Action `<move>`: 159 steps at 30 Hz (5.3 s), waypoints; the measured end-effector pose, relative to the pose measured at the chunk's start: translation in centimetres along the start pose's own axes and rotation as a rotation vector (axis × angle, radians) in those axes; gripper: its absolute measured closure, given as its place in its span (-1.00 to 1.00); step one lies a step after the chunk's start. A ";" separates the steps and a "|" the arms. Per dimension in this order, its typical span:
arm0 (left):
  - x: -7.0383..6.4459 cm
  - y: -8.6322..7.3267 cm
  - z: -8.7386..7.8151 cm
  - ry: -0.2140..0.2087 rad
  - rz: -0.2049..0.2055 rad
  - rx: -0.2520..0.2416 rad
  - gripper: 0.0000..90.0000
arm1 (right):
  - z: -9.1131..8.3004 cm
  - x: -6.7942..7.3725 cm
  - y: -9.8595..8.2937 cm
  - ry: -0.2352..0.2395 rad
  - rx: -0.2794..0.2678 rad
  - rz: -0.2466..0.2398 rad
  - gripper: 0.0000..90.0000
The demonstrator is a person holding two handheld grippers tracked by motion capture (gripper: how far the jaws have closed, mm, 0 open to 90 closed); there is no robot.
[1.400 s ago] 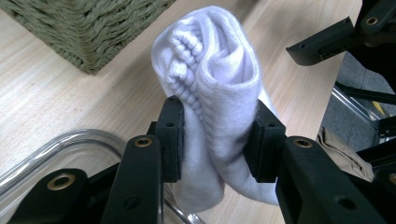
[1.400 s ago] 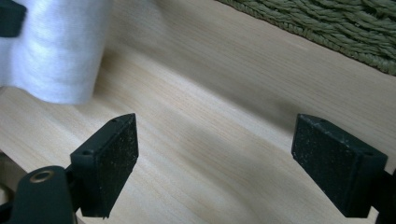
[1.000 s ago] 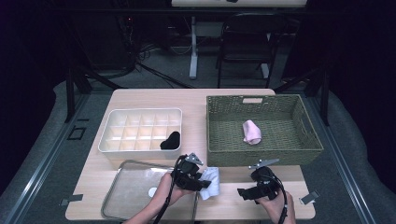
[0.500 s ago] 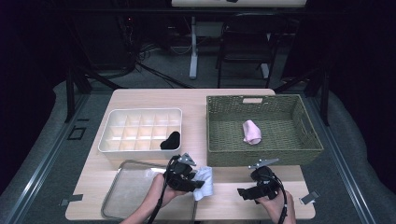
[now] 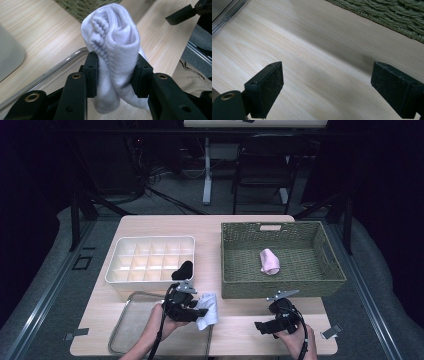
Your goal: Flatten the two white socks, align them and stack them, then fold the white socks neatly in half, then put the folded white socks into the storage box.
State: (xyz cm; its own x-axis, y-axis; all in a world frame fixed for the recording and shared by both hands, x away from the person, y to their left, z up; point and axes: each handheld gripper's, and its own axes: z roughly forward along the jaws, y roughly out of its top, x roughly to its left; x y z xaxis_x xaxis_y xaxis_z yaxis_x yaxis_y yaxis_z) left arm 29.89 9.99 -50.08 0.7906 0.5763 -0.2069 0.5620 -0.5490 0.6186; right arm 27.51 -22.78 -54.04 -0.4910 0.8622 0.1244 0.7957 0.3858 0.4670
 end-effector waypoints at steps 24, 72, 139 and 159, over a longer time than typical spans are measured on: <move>3.1 -1.8 -4.2 0.111 -0.052 -0.047 0.39 | -0.2 -0.1 0.0 -0.011 0.000 0.001 -0.78; 5.7 -1.2 -7.5 0.294 -0.078 -0.132 0.39 | 0.0 -0.1 0.1 -0.013 -0.002 -0.001 -0.76; 14.2 2.5 -2.5 0.399 -0.060 0.046 0.39 | -0.2 0.0 0.2 -0.019 0.006 -0.002 -0.78; 15.1 2.4 -1.4 0.336 -0.074 0.137 0.47 | 0.0 0.4 0.4 -0.016 -0.001 -0.004 -0.77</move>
State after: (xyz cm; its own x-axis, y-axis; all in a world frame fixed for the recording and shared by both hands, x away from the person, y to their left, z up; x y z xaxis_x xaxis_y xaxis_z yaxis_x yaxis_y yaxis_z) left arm 42.89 18.23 -50.64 0.6354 0.7717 0.0276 0.6601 -0.5614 0.4990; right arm 27.65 -22.32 -53.82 -0.4885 0.8658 0.1088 0.7933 0.3887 0.4686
